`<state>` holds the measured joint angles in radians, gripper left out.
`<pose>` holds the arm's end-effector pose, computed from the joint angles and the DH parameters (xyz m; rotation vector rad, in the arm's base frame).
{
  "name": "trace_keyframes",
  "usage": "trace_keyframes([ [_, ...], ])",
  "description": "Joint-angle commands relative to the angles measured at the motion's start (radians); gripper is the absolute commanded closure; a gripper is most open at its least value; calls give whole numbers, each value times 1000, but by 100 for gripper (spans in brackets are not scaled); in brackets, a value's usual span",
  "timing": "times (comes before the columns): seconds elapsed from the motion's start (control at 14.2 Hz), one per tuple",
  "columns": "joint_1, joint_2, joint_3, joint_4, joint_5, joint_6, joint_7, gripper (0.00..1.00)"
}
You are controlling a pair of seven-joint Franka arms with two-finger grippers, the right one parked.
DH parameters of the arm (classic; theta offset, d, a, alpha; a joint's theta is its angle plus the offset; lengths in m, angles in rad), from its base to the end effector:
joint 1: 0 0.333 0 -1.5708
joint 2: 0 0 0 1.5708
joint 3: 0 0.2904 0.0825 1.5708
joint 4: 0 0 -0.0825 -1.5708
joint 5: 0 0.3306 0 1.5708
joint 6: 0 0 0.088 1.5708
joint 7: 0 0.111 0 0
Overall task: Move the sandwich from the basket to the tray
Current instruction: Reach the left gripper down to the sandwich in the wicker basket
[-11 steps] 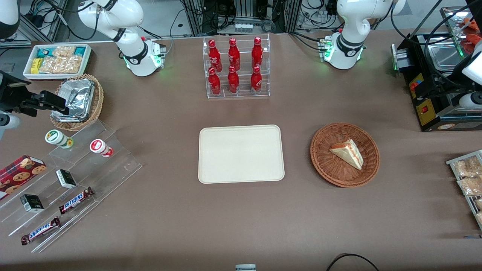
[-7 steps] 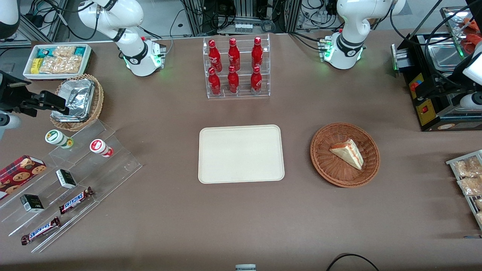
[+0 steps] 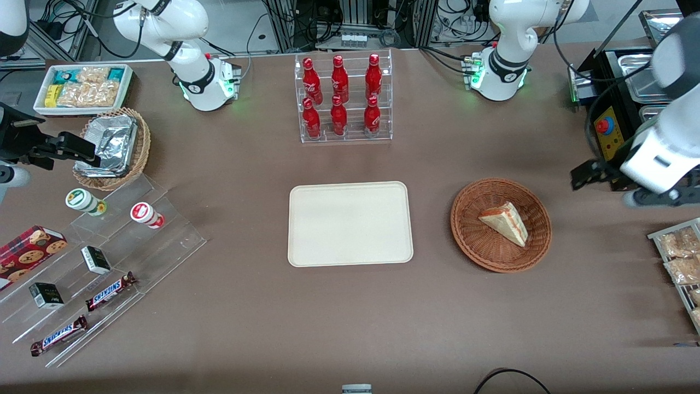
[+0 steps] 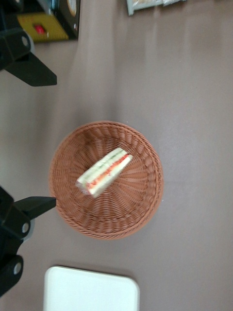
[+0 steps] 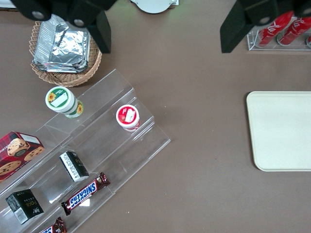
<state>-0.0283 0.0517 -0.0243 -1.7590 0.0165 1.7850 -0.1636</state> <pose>0.5226 -0.0258 0.5071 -3.1194 -0.1675 0.0374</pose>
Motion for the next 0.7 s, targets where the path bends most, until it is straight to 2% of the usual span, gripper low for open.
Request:
trace_keyframes([
  [0.0,-28,-35,-9,-170,0,182,-195,0],
  [0.28,-71,-36,-16,-376,0,449,-557,0],
  [0.42,-84,-30,-19,-462,2,578,-646,0],
  [0.63,-93,29,-19,-478,2,611,-680,0],
])
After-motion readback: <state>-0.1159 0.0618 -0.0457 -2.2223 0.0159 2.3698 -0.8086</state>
